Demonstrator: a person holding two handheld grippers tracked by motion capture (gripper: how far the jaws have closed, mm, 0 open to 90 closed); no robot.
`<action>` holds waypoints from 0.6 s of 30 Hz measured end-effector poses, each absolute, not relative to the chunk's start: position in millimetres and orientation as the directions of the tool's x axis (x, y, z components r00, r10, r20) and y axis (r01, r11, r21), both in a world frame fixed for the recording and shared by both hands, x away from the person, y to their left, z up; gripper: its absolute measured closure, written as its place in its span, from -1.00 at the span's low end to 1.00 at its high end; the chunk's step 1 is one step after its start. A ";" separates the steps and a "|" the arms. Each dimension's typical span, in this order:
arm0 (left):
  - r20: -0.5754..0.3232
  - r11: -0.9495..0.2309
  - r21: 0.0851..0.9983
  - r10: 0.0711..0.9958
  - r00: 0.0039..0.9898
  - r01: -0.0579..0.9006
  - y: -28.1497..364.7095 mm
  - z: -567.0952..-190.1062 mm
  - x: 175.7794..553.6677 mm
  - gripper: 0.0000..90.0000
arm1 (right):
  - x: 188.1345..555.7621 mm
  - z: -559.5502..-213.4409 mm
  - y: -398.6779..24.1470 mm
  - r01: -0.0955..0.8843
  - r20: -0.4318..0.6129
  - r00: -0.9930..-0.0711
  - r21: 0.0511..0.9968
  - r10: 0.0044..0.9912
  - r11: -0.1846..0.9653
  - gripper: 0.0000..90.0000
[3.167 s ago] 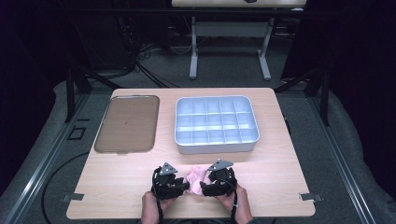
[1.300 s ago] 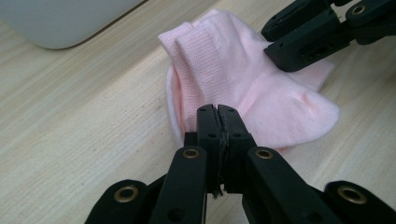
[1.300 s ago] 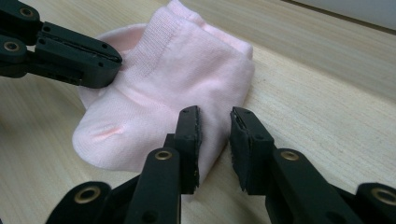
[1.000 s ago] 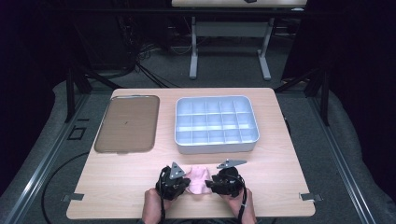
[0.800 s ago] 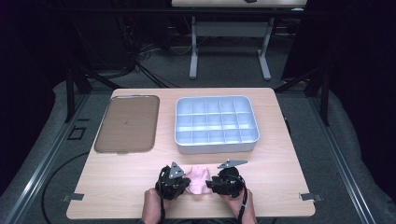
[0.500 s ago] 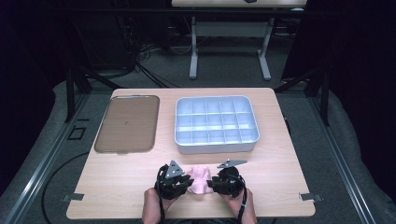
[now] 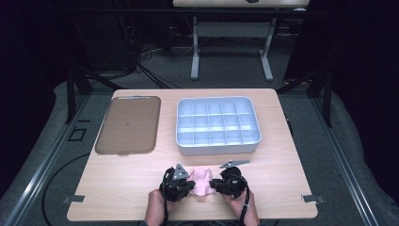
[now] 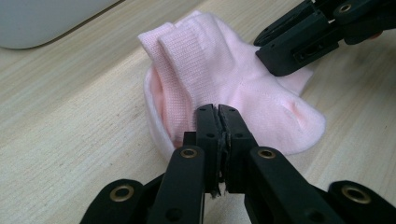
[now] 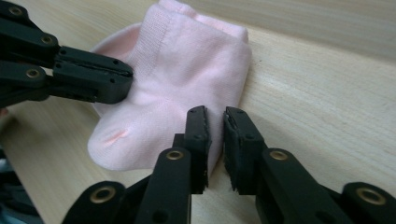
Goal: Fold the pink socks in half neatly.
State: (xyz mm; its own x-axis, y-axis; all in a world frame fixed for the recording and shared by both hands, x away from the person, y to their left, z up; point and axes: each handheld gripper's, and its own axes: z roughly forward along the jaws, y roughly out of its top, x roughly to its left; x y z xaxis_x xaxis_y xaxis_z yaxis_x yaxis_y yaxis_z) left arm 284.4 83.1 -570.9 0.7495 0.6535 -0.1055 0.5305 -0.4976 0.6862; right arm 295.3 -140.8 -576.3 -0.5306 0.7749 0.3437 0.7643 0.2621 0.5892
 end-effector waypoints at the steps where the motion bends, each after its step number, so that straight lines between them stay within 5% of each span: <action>1: -0.106 -0.498 0.686 0.653 0.750 0.530 83.6 -571.0 284.9 0.95 | 295.9 -577.1 -142.6 0.776 0.368 -0.521 0.581 0.770 0.247 0.83; 8: -0.124 -0.491 0.684 0.651 0.749 0.540 84.1 -571.3 286.7 0.97 | 295.9 -582.0 -149.7 0.795 0.435 -0.495 0.577 0.752 0.190 0.91; 18: -0.139 -0.472 0.695 0.651 0.746 0.542 78.3 -572.5 287.1 0.97 | 284.1 -575.2 -154.1 0.773 0.392 -0.505 0.601 0.769 0.202 0.92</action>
